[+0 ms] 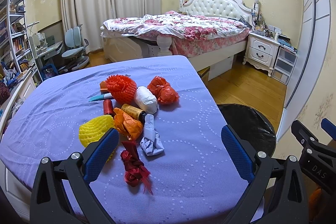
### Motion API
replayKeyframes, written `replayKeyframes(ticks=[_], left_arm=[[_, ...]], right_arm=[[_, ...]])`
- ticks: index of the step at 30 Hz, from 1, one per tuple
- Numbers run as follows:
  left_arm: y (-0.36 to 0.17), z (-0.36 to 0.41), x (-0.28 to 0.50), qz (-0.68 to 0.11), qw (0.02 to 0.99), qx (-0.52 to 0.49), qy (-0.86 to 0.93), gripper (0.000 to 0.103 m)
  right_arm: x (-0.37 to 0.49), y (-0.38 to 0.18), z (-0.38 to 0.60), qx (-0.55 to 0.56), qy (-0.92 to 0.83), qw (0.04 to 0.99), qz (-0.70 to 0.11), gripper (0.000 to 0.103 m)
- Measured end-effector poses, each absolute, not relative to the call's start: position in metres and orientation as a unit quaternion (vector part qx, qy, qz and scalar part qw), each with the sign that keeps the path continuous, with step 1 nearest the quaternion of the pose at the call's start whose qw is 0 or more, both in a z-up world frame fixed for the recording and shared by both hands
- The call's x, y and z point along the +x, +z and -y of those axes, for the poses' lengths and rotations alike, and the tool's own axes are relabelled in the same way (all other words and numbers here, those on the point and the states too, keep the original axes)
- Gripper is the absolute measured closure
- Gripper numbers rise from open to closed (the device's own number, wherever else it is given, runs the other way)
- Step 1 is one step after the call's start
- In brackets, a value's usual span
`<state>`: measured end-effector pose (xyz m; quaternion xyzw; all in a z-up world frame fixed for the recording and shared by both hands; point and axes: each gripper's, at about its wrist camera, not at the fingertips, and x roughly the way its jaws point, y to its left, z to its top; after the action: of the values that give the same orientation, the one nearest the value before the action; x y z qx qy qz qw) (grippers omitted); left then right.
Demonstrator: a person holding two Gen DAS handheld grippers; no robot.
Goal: Collect trash
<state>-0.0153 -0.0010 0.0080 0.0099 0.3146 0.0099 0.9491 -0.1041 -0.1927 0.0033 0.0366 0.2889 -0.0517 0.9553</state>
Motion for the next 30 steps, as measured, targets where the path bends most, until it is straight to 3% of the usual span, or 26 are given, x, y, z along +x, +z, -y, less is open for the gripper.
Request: replayKeyframes(ticks=[26, 30], left_arm=[[0.003, -0.002, -0.018, -0.329, 0.944, 0.007, 0.019, 0.006], [-0.001, -0.024, -0.021, -0.338, 0.94, -0.002, 0.034, 0.007]], right_arm=[[-0.101, -0.01, 0.178, 0.028, -0.041, 0.95, -0.307, 0.004], [-0.099, -0.015, 0.17, 0.022, -0.026, 0.947, -0.32, 0.02]])
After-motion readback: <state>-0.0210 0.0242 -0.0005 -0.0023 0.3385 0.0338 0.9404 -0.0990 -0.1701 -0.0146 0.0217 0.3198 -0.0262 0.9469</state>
